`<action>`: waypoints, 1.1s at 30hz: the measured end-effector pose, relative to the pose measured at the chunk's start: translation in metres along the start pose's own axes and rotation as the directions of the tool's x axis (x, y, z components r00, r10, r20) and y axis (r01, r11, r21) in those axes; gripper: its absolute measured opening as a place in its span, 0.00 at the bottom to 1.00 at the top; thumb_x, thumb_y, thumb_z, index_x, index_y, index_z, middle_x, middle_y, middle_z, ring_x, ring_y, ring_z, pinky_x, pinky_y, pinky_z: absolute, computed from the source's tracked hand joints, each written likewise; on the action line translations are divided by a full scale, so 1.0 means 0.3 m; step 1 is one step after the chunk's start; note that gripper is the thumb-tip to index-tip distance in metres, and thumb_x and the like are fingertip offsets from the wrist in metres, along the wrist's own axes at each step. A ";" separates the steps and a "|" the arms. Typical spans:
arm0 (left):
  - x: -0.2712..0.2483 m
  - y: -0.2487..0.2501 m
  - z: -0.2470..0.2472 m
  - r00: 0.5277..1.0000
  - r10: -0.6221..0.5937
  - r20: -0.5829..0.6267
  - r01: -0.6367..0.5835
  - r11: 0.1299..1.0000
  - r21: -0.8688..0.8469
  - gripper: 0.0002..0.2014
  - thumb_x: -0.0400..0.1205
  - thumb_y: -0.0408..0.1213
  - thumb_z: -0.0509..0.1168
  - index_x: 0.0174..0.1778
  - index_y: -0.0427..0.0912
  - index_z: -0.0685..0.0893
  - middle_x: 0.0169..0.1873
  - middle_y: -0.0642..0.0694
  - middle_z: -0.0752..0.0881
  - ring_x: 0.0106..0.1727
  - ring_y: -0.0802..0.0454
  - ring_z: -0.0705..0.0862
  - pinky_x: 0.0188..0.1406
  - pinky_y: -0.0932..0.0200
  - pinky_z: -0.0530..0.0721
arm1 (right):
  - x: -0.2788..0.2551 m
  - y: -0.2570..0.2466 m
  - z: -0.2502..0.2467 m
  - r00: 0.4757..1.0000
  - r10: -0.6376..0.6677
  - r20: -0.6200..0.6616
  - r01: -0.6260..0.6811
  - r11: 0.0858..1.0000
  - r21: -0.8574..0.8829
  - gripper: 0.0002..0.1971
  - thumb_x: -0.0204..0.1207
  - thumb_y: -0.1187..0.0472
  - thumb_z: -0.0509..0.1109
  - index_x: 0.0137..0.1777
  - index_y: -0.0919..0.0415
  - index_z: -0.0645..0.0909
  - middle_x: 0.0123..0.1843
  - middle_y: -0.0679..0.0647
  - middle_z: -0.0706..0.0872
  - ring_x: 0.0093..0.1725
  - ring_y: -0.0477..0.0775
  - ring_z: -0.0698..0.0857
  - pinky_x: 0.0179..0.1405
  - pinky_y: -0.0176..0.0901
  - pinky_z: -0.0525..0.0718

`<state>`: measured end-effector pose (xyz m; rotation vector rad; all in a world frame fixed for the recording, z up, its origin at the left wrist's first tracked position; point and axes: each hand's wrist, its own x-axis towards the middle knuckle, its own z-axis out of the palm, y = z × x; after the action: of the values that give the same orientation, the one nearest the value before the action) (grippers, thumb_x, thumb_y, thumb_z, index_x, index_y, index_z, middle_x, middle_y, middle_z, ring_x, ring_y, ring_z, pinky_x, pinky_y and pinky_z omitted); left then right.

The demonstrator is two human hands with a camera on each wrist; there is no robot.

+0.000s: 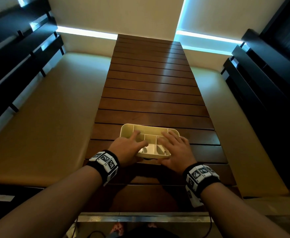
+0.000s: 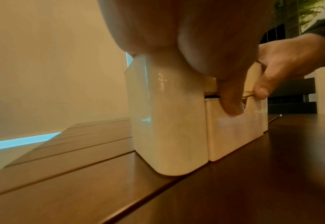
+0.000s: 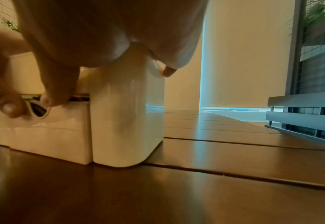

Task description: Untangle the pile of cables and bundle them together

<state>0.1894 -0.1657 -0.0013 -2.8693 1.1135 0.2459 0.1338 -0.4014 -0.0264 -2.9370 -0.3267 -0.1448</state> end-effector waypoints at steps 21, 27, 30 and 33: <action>0.031 -0.017 0.062 0.990 -0.071 -0.124 0.075 0.997 0.029 0.58 0.74 0.56 0.74 0.83 0.57 0.32 0.87 0.40 0.43 0.76 0.39 0.76 0.79 0.42 0.38 | -0.003 0.035 0.041 0.998 -0.055 -0.032 0.052 0.995 -0.083 0.41 0.68 0.27 0.53 0.79 0.47 0.70 0.87 0.54 0.62 0.85 0.57 0.61 0.80 0.67 0.66; 0.044 -0.031 0.069 0.991 -0.041 -0.130 0.040 0.999 -0.015 0.58 0.70 0.63 0.74 0.84 0.58 0.37 0.87 0.43 0.48 0.78 0.41 0.73 0.80 0.41 0.38 | -0.001 0.041 0.044 0.997 -0.070 -0.026 0.067 0.994 -0.087 0.39 0.68 0.31 0.60 0.78 0.48 0.71 0.86 0.55 0.63 0.85 0.58 0.61 0.78 0.68 0.69; 0.047 -0.034 0.065 0.987 -0.049 -0.153 0.041 0.998 -0.056 0.57 0.68 0.71 0.70 0.85 0.59 0.43 0.88 0.46 0.49 0.84 0.45 0.64 0.82 0.44 0.36 | -0.002 0.045 0.048 0.997 -0.069 -0.037 0.066 0.994 -0.085 0.39 0.67 0.32 0.63 0.77 0.48 0.71 0.86 0.55 0.64 0.84 0.58 0.63 0.77 0.67 0.70; 0.039 -0.034 0.053 0.982 -0.061 -0.179 0.039 0.991 -0.126 0.54 0.68 0.77 0.63 0.86 0.59 0.49 0.87 0.47 0.47 0.86 0.46 0.55 0.83 0.46 0.37 | -0.003 0.048 0.056 0.996 -0.065 -0.059 0.060 0.995 -0.085 0.38 0.67 0.32 0.64 0.77 0.48 0.72 0.86 0.54 0.65 0.84 0.57 0.65 0.78 0.66 0.69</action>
<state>0.2028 -0.1642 -0.0190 -3.0769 1.0865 0.0507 0.1375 -0.4123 -0.0453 -2.9976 -0.4128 -0.2633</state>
